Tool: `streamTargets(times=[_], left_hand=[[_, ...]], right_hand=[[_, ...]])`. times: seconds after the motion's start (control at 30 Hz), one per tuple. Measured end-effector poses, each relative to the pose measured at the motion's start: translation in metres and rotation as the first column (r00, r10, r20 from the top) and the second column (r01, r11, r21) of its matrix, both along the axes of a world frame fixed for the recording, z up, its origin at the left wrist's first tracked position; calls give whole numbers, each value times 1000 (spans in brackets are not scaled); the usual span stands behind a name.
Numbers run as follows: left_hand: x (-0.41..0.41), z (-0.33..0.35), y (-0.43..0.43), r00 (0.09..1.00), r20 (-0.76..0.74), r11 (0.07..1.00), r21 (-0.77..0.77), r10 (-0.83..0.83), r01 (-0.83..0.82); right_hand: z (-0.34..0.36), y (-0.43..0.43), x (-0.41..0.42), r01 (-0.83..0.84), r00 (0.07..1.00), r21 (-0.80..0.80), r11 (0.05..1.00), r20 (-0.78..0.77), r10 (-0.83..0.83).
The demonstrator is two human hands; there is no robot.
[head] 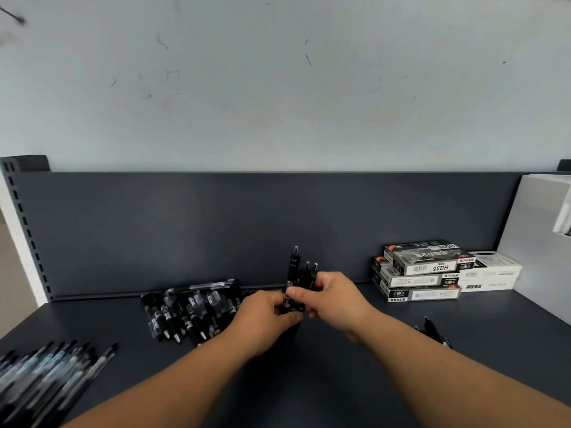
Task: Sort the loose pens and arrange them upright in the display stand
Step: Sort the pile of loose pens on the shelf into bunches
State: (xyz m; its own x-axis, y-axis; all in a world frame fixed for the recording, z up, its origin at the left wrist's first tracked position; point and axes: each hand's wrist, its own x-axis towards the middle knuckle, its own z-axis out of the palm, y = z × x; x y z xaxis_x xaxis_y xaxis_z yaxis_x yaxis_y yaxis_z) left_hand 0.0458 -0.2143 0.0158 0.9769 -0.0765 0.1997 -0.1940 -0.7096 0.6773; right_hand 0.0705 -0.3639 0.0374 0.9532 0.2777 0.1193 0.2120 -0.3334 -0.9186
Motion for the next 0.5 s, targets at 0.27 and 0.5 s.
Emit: streamTargets(times=[0.27,0.5], left_hand=[[2,17,-39,998,17,976,-208,-62,64],[-10,-2,-114,920,-318,971,-143,-229,193]], right_hand=[[34,-47,-4,150,989,-94,984,13,-149],[38,-132,-10,203,938,-533,822,-135,-319]])
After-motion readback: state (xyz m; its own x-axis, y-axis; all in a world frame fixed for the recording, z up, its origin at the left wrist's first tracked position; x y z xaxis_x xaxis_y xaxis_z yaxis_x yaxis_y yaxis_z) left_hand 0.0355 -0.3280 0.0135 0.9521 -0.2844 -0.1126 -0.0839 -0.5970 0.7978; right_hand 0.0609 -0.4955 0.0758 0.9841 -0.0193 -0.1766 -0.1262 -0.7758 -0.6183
